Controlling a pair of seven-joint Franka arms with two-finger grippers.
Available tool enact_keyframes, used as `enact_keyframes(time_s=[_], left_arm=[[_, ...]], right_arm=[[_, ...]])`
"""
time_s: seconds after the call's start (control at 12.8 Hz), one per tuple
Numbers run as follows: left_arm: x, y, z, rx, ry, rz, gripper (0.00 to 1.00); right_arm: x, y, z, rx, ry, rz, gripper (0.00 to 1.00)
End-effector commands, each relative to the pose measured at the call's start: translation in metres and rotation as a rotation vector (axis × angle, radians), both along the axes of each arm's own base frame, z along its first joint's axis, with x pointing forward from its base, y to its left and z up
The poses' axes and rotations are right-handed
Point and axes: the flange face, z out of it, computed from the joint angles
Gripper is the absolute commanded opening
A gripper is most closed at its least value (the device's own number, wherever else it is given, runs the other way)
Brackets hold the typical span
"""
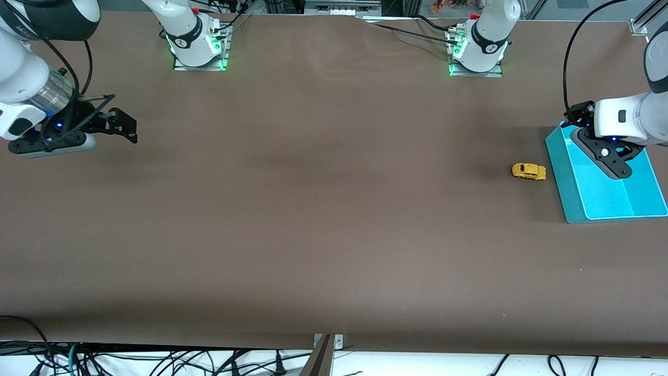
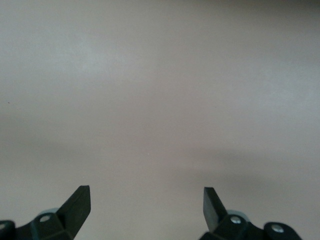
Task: Wind and store yellow beetle car
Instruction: 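Lower the left gripper onto the car beside the bin and grasp it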
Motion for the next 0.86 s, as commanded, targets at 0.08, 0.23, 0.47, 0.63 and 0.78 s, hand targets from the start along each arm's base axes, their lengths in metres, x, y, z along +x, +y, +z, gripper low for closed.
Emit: enact_keyframes(time_s=[0.08,0.23,0.47,0.63,0.78], left_arm=[[-0.011,0.012,-0.047,-0.060,0.024,-0.230,1.00],[-0.018,0.023,-0.083,-0.096,0.010,-0.328,1.00],[-0.036,0.041,-0.137,-0.140,-0.021,-0.471,1.00],[-0.052,0.043,-0.173,-0.157,-0.054,-0.554,1.00],[-0.059,0.041,-0.205,-0.176,-0.076,-0.639,1.00]], right_arm=[[0.000,-0.017,0.013,0.020,0.002,-0.040,1.00],[0.000,-0.035,0.014,0.022,0.004,-0.069,1.00],[0.003,-0.050,0.021,0.045,-0.010,-0.069,1.00],[0.003,-0.054,0.022,0.048,-0.012,-0.075,1.00],[0.002,-0.056,0.021,0.049,-0.005,-0.059,1.00]])
